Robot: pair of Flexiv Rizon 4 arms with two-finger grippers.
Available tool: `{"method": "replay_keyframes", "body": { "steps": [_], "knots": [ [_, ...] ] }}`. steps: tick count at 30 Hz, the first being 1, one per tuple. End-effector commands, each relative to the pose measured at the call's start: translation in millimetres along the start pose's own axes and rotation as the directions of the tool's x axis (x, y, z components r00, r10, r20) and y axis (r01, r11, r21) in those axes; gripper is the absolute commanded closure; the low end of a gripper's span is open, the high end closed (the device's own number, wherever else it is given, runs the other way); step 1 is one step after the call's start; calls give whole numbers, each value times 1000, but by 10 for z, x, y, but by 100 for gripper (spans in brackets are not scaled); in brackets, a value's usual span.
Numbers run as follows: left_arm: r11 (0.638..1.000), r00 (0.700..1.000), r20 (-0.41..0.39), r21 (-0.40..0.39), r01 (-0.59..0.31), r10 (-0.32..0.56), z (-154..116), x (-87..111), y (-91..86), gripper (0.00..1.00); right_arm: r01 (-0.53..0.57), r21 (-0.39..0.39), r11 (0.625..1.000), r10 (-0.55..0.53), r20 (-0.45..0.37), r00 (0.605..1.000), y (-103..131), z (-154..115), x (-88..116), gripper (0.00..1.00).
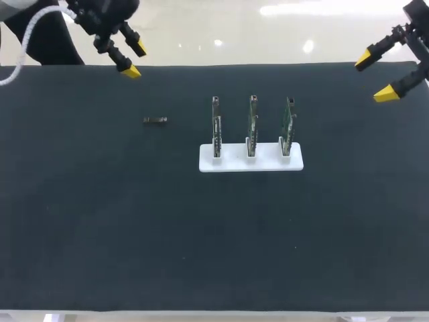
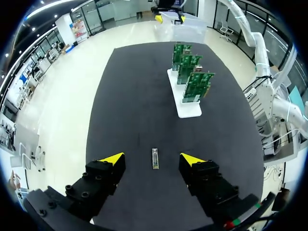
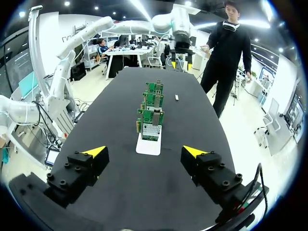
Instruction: Pick up the optical module with the left hand, and insert it into the network port with the right hand.
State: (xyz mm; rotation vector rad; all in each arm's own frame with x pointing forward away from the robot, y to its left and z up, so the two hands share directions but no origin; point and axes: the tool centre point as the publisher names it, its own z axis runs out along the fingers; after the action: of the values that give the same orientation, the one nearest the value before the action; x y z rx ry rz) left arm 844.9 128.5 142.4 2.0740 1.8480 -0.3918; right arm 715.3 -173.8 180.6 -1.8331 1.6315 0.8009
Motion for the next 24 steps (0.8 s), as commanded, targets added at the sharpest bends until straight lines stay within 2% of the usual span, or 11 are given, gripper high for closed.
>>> {"method": "replay_keyframes", "body": {
  "steps": [1, 18, 24],
  "knots": [
    [995, 1000, -13, 95, -1, 2, 36, -30, 141, 0, 0, 0, 1000, 0, 0, 1000, -3, 1, -3, 0],
    [995, 1000, -13, 95, -1, 2, 36, -30, 141, 0, 0, 0, 1000, 0, 0, 1000, -3, 1, -3, 0],
    [996, 994, -111, 88, 1, 9, 237, 144, 96, 0, 0, 0, 1000, 0, 0, 1000, -3, 1, -3, 0]
  ]
}}
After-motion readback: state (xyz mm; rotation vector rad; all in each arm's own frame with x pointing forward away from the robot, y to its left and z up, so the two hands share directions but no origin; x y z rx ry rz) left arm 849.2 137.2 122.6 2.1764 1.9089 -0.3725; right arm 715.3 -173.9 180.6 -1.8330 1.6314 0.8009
